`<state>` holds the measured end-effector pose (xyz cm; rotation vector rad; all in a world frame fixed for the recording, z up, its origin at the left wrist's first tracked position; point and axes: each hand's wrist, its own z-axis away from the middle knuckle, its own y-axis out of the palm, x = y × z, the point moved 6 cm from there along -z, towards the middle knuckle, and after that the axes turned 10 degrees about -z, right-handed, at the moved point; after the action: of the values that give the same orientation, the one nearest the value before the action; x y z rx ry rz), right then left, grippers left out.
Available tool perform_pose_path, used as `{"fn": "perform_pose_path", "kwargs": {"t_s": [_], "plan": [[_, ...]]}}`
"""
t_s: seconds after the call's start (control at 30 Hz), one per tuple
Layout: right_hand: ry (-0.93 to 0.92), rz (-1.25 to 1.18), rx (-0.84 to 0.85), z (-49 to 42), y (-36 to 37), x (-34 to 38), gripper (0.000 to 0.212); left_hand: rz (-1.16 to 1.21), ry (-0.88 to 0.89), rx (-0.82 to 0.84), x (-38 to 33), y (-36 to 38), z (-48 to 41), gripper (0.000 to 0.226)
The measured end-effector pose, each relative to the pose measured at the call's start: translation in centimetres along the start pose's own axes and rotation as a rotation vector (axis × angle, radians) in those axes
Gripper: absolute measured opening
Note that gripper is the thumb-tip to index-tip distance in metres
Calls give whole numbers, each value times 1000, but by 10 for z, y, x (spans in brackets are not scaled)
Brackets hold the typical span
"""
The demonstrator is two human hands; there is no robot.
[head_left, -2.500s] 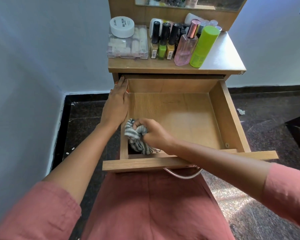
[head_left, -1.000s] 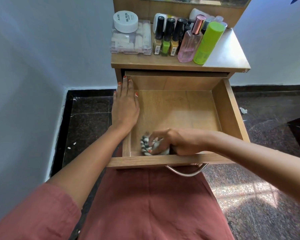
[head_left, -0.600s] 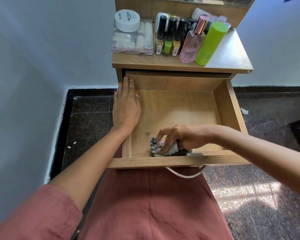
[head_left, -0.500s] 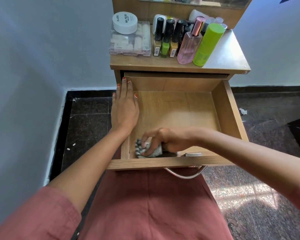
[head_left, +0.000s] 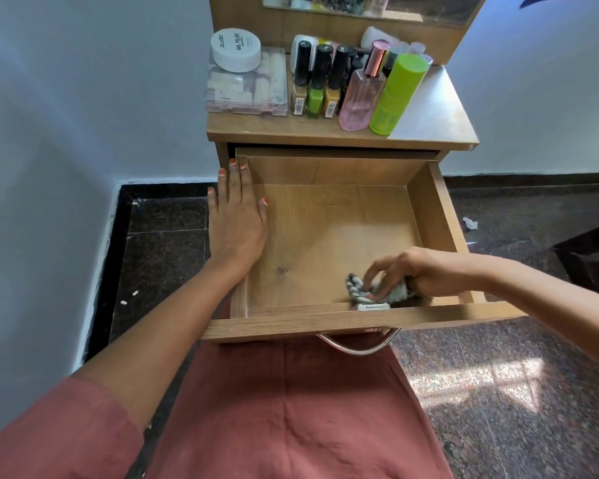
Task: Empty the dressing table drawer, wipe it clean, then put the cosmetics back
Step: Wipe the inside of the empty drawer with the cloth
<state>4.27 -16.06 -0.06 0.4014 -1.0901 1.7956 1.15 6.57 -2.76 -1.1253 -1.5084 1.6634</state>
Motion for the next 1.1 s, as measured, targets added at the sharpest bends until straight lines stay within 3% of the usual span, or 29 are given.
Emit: {"fn": "perform_pose_path", "kwargs": {"t_s": [0.1, 0.23, 0.43, 0.57, 0.7, 0.83, 0.93, 1.03, 1.1], "plan": [[73, 12, -20, 28, -6, -18, 29, -18, 14, 8, 0, 1, 5, 56], [137, 99, -31, 42, -12, -29, 44, -5, 22, 5, -1, -1, 6, 57], [38, 79, -92, 17, -3, -8, 30, 3, 14, 7, -2, -3, 6, 55], [170, 26, -81, 23, -3, -26, 36, -7, 5, 9, -1, -3, 5, 54], [294, 177, -8, 34, -9, -33, 55, 1, 2, -1, -2, -3, 5, 54], [295, 209, 5, 30, -13, -26, 54, 2, 2, -4, -1, -3, 5, 53], [261, 111, -136, 38, -28, -19, 50, 3, 1, -7, -1, -2, 4, 53], [194, 34, -375, 58, -57, -2, 56, 11, -2, -8, -2, -2, 4, 54], [171, -25, -555, 74, -74, 12, 48, 8, -3, -5, -2, -2, 4, 54]]}}
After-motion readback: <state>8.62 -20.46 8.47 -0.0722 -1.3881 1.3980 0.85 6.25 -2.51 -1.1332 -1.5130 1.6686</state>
